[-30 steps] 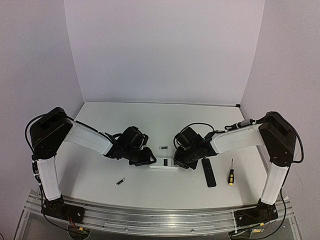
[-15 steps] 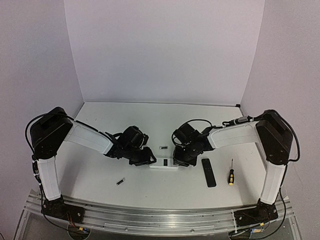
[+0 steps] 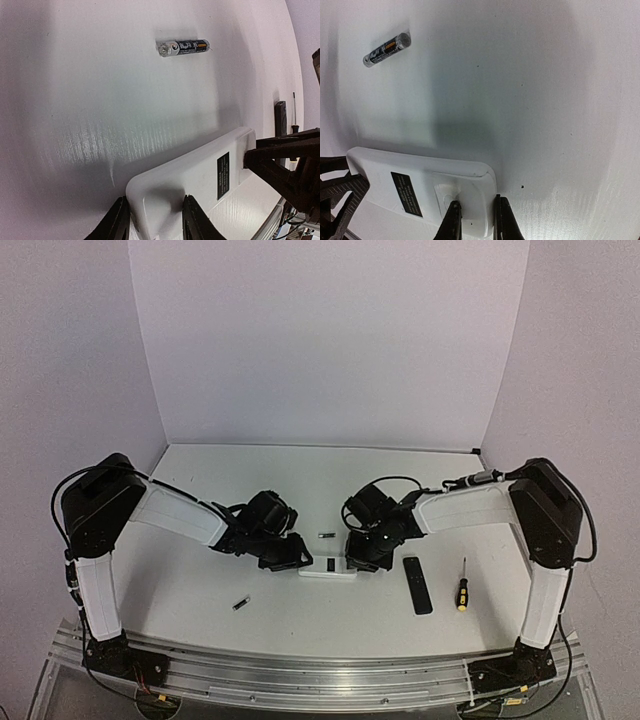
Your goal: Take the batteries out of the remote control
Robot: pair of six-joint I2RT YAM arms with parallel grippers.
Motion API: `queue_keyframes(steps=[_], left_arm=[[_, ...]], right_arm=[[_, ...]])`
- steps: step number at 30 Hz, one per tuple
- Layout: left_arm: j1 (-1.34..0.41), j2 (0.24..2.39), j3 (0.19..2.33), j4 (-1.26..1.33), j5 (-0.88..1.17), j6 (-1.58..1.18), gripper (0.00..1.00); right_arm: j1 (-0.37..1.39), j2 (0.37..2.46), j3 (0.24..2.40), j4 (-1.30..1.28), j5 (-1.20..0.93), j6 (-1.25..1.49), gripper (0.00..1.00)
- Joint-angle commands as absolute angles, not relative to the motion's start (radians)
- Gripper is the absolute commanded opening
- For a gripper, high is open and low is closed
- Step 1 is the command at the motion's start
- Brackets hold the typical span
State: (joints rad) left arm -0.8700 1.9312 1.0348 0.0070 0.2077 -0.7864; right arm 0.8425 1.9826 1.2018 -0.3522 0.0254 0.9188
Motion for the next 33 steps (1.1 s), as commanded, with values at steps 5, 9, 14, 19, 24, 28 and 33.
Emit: queue_keyframes(steps=[5,9,14,19,24,28,33], left_arm=[[-0.913,2.049,1.005,-0.138,0.291,-0.788,0.35],[-0.913,2.051,1.009,-0.146,0.289,-0.791,0.33],[-0.912,2.048,1.008,-0.153,0.286,-0.794,0.33],[-0.913,2.051,1.016,-0.161,0.285,-0.789,0.33],[-0.913,2.051,1.020,-0.160,0.287,-0.790,0.33],[-0.913,2.053,1.024,-0.158,0.289,-0.791,0.33],[-0.913,2.051,1.028,-0.162,0.287,-0.791,0.32]], right_arm=[[0.872,2.188,1.010,-0.321,0.054,0.908,0.00],[0.861,2.226,1.025,-0.328,0.019,0.888,0.05],[0.859,2.225,1.007,-0.350,0.066,0.899,0.09],[0.858,2.216,1.036,-0.426,0.123,0.870,0.15],[0.858,2.233,1.072,-0.470,0.112,0.857,0.20],[0.858,2.237,1.093,-0.499,0.129,0.853,0.16],[0.859,2.238,1.112,-0.540,0.140,0.850,0.16]])
